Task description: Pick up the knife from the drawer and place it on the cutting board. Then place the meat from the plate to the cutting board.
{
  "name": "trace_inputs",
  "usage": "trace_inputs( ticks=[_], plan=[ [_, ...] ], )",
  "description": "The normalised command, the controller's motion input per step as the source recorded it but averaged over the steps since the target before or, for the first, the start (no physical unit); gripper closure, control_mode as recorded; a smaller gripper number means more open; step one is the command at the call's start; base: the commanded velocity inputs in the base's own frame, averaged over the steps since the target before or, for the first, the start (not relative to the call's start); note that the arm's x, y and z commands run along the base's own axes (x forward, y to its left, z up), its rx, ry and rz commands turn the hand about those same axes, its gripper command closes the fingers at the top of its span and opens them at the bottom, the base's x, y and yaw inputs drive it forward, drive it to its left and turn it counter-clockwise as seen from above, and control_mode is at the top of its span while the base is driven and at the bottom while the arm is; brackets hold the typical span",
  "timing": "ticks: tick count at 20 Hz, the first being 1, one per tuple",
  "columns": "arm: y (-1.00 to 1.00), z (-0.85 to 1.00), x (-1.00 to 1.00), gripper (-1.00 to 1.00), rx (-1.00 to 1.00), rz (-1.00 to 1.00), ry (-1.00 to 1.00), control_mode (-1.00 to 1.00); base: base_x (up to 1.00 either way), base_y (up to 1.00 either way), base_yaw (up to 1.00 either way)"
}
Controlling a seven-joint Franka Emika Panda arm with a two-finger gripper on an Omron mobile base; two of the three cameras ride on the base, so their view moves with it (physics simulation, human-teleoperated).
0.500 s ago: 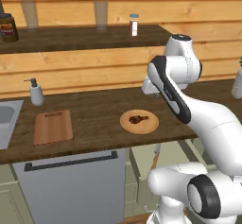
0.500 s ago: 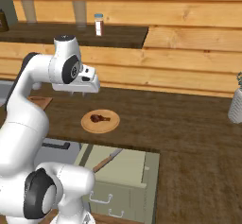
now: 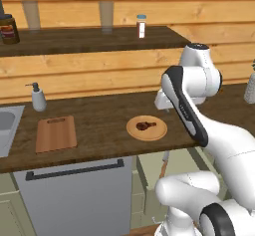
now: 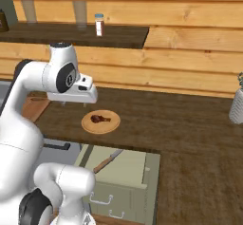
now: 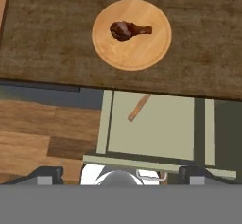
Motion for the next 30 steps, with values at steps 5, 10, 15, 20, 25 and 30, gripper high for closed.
trace_inputs(
  ticks=[5,10,15,20,25,30],
  plan=[
    [-0.13,-0.17,-0.63,-1.00,0.01,0.00,0.00,-1.00,0.00,0.00,0.00],
    [-0.03,0.00,-0.14,-1.00,0.03,0.00,0.00,-1.00,0.00,0.00,0.00],
    [0.00,0.00,0.00,-1.00,0.00,0.00,0.00,1.00,-0.05,0.02,-0.08],
    [0.00,0.00,0.00,-1.00,0.00,0.00,0.00,1.00,-0.10,0.46,-0.24],
    [0.00,0.00,0.00,-1.00,0.00,0.00,0.00,1.00,-0.04,0.82,-0.07],
    [0.00,0.00,0.00,-1.00,0.00,0.00,0.00,1.00,0.00,0.70,-0.07]
  ],
)
